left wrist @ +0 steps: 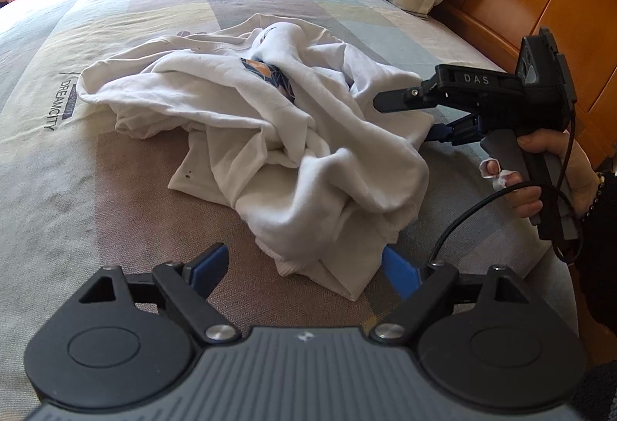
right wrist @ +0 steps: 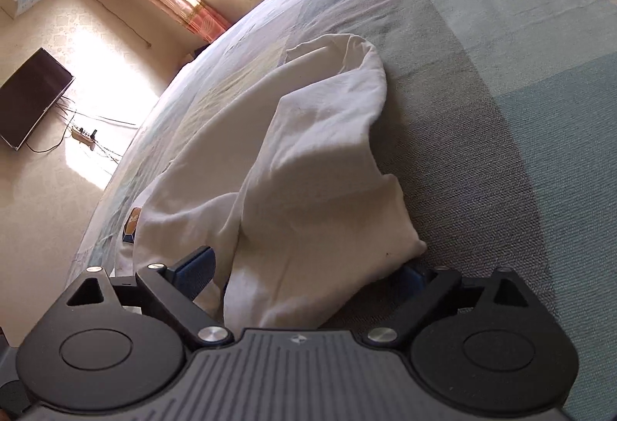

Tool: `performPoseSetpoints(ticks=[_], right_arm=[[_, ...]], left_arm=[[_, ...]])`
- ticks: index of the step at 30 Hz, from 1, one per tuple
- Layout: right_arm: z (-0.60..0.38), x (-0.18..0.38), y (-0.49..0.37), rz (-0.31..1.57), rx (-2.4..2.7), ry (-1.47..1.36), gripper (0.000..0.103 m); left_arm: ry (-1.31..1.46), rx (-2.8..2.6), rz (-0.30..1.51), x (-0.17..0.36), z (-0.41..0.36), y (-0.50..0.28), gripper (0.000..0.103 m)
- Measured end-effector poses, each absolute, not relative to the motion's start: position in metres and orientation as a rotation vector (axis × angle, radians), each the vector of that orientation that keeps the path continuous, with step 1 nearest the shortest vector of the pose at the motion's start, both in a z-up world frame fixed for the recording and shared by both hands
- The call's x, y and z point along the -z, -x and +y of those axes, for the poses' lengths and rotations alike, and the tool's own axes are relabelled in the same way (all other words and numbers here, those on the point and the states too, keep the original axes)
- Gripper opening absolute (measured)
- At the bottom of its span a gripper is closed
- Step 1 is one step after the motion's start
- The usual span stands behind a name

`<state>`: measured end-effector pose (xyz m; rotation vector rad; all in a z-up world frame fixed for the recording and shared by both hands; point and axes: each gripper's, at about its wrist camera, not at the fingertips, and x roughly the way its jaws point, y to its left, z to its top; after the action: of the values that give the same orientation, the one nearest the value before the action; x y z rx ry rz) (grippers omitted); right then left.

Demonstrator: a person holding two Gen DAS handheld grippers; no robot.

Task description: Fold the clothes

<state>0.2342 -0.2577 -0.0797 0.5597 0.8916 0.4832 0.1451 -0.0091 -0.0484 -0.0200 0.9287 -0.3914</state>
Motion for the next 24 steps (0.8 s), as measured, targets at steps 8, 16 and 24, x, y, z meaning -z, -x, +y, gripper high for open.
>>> performPoseSetpoints(ticks=[8,16,24], right_arm=[[-0.289,0.103,-0.196,0.834,-0.459,-0.836,0.068],[-0.257,0.108,-0.228,0.818,-0.473,-0.824,0.052],[-0.286,0.09,-0.221,0.795,-0.41,-0.724,0.009]], left_arm=[[0.031,0.398,0.942,0.055,-0.007,-0.145,0.087],[0.066,0.371,0.977,0.063,0.006,-0.137,0.087],[0.069,0.376,0.973,0.058,0.005,-0.137,0.087]])
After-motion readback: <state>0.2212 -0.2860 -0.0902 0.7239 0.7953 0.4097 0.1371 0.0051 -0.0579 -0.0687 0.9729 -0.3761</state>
